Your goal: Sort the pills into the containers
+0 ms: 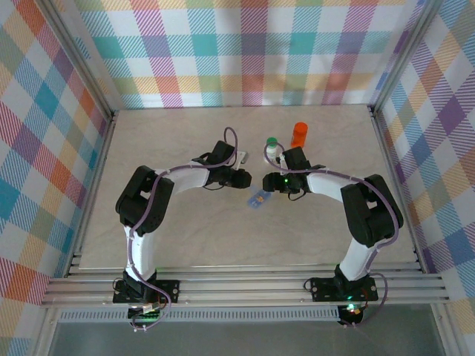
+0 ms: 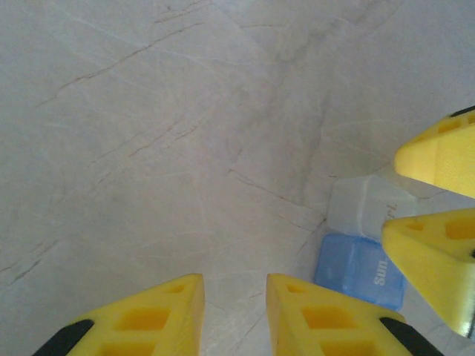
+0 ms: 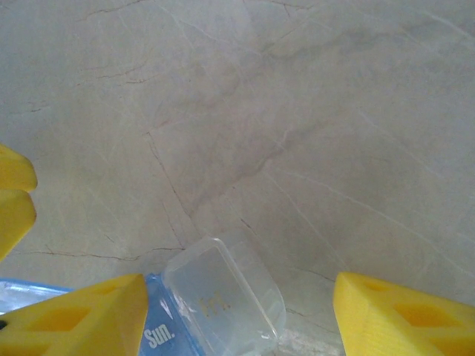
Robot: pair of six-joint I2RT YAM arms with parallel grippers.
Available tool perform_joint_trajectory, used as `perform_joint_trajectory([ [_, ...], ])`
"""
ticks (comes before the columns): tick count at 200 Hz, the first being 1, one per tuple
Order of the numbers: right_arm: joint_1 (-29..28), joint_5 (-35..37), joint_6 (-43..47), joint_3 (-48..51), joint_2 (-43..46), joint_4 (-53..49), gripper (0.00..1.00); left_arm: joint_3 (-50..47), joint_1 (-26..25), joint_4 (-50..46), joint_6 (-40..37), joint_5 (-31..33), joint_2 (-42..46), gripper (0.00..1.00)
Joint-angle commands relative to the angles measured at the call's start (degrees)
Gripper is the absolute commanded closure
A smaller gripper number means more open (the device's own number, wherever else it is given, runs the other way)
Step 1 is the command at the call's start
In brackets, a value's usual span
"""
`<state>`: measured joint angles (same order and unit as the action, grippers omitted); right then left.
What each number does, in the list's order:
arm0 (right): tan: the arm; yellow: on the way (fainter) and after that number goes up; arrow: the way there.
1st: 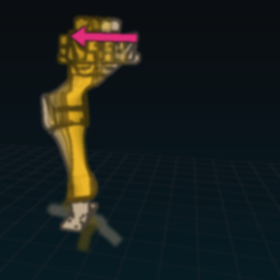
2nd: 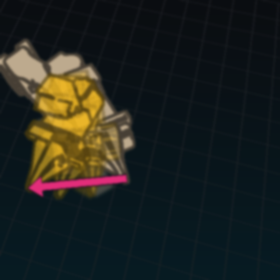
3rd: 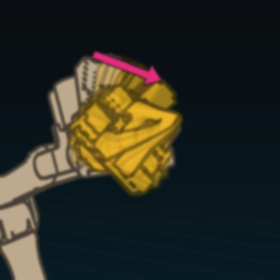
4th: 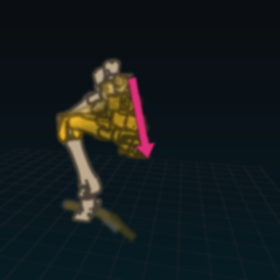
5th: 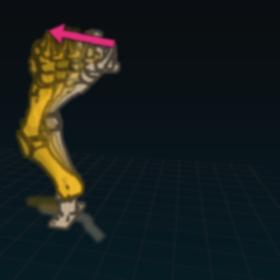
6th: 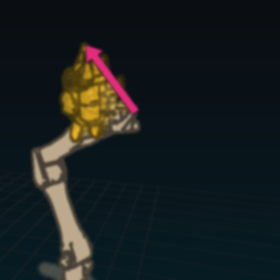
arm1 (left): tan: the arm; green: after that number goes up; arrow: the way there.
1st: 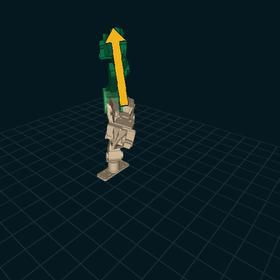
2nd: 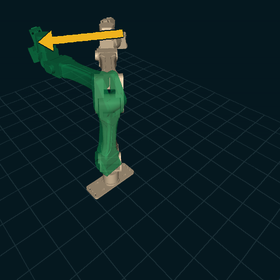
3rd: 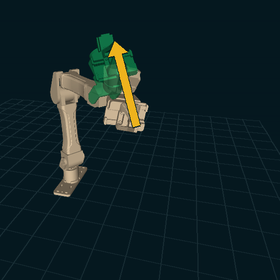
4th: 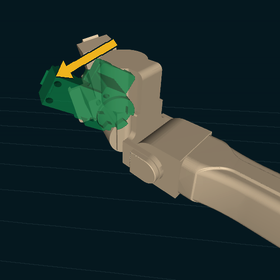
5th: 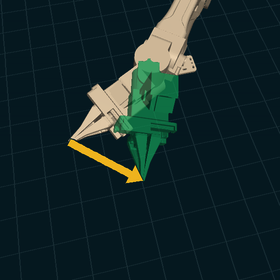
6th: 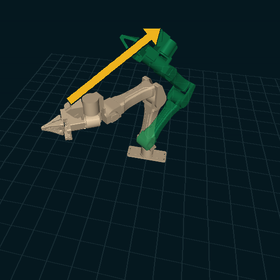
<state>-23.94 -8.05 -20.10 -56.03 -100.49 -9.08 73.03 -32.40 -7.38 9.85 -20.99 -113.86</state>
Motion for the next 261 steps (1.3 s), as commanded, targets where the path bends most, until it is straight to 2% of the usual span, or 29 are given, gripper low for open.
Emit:
perform_joint_trajectory([
  [1,0.42,-0.65,0.48,-0.13,-1.34,0.16,0.34,0.61,-0.63,-0.14,0.76,-2.47,0.43,0.71],
  [47,0.39,-0.29,-0.40,0.56,-2.08,0.34,0.36,-1.74,-0.99,1.86,2.43,-4.76,2.67,0.69],
  [65,0.39,-0.38,-0.81,0.83,-1.99,0.69,0.43,-2.88,-1.34,2.58,2.85,-4.76,3.25,0.69],
  [162,0.48,-2.85,-3.79,3.51,-0.68,3.89,0.55,-4.63,-3.67,2.95,3.76,-4.73,4.79,0.63],
  [221,0.73,-4.95,-5.22,4.87,-0.14,5.80,0.59,-5.01,-4.97,1.05,1.90,-3.05,3.04,0.61],
  [241,0.74,-4.95,-5.13,5.13,-0.01,5.88,0.59,-4.62,-5.62,-0.53,0.42,-2.01,2.85,0.57],
  [261,0.74,-4.95,-5.08,5.38,0.19,6.23,0.60,-3.51,-6.59,-3.68,-1.65,1.79,2.62,0.56],
])
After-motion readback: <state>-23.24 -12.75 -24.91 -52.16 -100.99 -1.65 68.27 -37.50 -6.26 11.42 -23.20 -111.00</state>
